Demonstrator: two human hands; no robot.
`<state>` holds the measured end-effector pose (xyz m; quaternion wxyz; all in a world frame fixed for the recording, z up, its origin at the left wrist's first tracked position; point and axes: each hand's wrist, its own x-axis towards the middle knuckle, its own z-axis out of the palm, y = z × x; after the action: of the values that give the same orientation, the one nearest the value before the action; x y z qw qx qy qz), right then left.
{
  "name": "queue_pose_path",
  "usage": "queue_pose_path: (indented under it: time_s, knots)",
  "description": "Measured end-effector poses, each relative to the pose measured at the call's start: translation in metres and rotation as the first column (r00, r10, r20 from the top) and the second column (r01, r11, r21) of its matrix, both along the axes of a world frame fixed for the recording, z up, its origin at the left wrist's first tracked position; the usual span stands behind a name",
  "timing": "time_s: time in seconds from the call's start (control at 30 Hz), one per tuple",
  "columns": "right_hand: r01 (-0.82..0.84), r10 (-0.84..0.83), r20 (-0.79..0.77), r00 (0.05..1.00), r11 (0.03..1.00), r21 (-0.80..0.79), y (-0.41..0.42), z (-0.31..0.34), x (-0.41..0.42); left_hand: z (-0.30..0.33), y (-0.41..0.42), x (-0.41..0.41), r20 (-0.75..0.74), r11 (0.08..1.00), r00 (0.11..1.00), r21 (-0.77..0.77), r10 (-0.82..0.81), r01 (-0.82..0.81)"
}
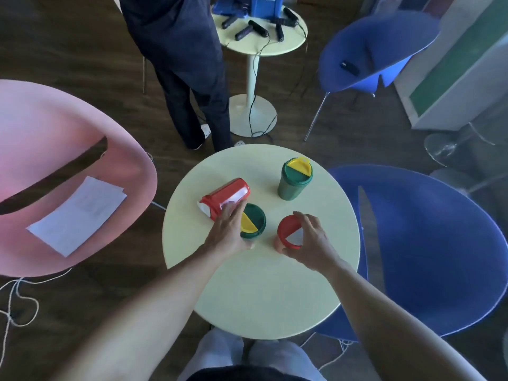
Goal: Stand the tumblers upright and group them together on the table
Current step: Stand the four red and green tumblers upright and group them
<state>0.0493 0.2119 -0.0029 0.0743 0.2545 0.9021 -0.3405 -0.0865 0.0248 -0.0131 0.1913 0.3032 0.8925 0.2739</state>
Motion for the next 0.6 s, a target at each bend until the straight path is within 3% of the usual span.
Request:
queue_pose_path:
  time_s: [0.2, 0.6]
  knots:
    - [0.097, -0.097, -0.017, 0.995, 0.995, -0.024, -0.012, 0.001, 0.008, 0.002, -0.013, -0.002, 0.069, 0.998, 0.997, 0.052, -0.027, 0.023]
    - [0.082, -0.080, -0.074, 0.994, 0.996, 0.017, -0.026, 0.000, 0.009, 0.000, -0.015, 0.009, 0.103, 0.996, 0.993, 0.082, -0.050, 0.042]
